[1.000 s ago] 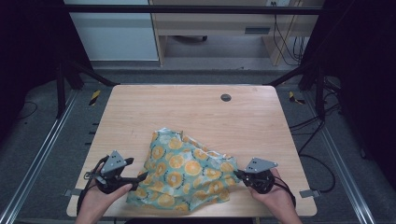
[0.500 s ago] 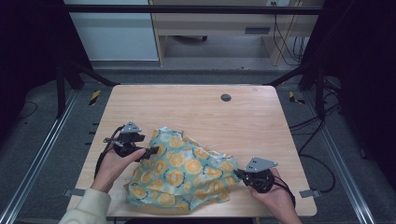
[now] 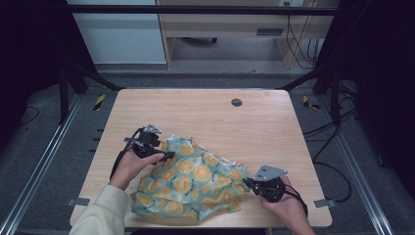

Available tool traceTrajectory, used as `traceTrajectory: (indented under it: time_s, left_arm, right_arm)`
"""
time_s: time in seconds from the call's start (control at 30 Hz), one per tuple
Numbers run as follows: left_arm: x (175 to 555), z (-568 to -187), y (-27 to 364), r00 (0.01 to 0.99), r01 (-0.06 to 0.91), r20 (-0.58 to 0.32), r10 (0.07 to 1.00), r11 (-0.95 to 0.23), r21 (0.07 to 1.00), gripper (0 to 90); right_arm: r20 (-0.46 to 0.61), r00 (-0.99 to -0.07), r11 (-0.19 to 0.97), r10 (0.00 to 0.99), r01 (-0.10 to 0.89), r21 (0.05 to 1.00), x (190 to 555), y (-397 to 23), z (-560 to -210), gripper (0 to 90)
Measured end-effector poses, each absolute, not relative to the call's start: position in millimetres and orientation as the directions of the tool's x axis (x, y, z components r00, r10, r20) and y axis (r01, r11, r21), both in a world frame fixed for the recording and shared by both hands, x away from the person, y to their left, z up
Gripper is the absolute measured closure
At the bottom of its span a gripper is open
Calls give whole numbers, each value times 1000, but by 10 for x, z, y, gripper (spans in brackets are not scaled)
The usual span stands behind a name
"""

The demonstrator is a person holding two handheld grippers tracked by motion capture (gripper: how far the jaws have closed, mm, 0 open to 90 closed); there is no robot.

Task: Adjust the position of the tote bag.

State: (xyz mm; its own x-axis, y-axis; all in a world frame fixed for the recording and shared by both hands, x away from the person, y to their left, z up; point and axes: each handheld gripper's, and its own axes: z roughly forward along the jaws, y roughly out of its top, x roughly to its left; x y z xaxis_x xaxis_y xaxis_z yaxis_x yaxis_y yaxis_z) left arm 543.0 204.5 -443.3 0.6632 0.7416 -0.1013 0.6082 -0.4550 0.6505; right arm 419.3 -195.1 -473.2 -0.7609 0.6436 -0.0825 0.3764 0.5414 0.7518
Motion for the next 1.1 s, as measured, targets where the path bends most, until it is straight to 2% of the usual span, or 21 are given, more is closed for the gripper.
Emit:
traceTrajectory:
  time_s: [0.17,0.43,0.57,0.6,0.73,0.8,1.0,1.1]
  left_arm:
    - [5471,-4486,2026,649,619,-103,754,-444,648,205]
    - [5496,-4596,1976,663,625,-112,740,-465,627,168]
    - [5487,-4632,1961,666,633,-123,736,-470,615,194]
    - [5483,-4650,1954,668,632,-121,734,-475,612,261]
    - [5484,-4686,1954,661,647,-119,741,-483,591,393]
    - [5475,-4696,1953,676,630,-104,730,-500,594,515]
    - [5457,-4689,1922,691,598,-63,720,-520,610,796]
    - [5431,-4655,1910,693,583,-47,719,-522,622,863]
  right_arm:
    - [-87,-763,543,641,371,754,4194,-1946,-4730,899]
    - [-87,-757,535,647,371,759,4216,-1937,-4721,898]
    - [-89,-757,534,647,366,762,4235,-1924,-4714,898]
    - [-88,-756,529,649,365,766,4247,-1918,-4710,898]
    - [-87,-752,525,653,367,768,4261,-1919,-4705,898]
    - [-82,-751,519,655,369,771,4266,-1919,-4703,898]
    - [-84,-745,511,661,366,777,4283,-1924,-4688,898]
    - [-83,-740,502,668,365,784,4291,-1930,-4678,898]
